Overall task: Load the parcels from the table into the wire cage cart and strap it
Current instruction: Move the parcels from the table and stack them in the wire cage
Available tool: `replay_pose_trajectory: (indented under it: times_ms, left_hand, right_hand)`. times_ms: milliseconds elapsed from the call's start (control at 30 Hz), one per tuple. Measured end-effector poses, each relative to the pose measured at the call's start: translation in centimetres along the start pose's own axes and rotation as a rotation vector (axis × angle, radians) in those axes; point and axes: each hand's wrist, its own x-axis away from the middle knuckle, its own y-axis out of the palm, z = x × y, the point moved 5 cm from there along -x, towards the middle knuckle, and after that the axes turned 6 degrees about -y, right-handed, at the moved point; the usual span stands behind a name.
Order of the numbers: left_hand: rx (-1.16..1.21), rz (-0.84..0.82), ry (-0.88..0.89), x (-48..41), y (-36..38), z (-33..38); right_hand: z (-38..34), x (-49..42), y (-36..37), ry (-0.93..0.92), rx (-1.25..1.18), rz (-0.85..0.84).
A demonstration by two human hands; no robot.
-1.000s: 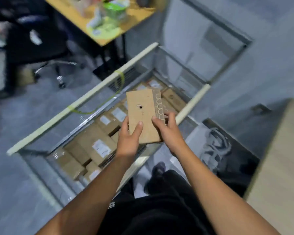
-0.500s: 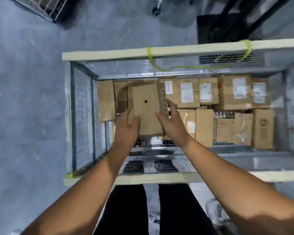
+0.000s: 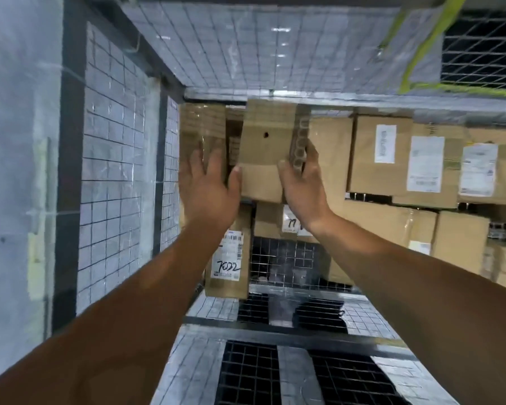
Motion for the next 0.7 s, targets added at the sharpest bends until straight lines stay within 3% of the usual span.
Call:
replay_pose_trajectory:
  times_ms: [167, 267, 400, 467, 633, 700]
  left_hand:
    - [-0.113, 0.019, 0.051, -0.9, 1.9, -0.3]
    - [-0.087, 0.048, 0.033, -0.8, 2.2, -0.6]
    - [-0.031, -0.005, -0.007, -0.4, 1.4, -0.1]
    - [-0.029, -0.052, -0.029, 0.6, -0.3, 0.2]
    - [-0.142, -0.208, 0.169, 7.2, -7.3, 2.7]
    - [-0.145, -0.271, 0.247, 10.4, -9.8, 3.9]
  right_hand:
    - [0.6, -1.6, 2.9, -0.020, 0.187, 0.068]
    - [1.1, -1.9, 3.2, -0.011, 0.117, 0.076]
    - [0.7, -1.1, 2.2, 0.075, 0.019, -0.125]
    - [-0.3, 0.9, 0.4, 0.147, 0.085, -0.172]
    - [-5.0, 11.0, -6.0, 0.333, 0.333, -0.343]
    - [-7.2, 15.2, -9.5, 0.346, 0.385, -0.313]
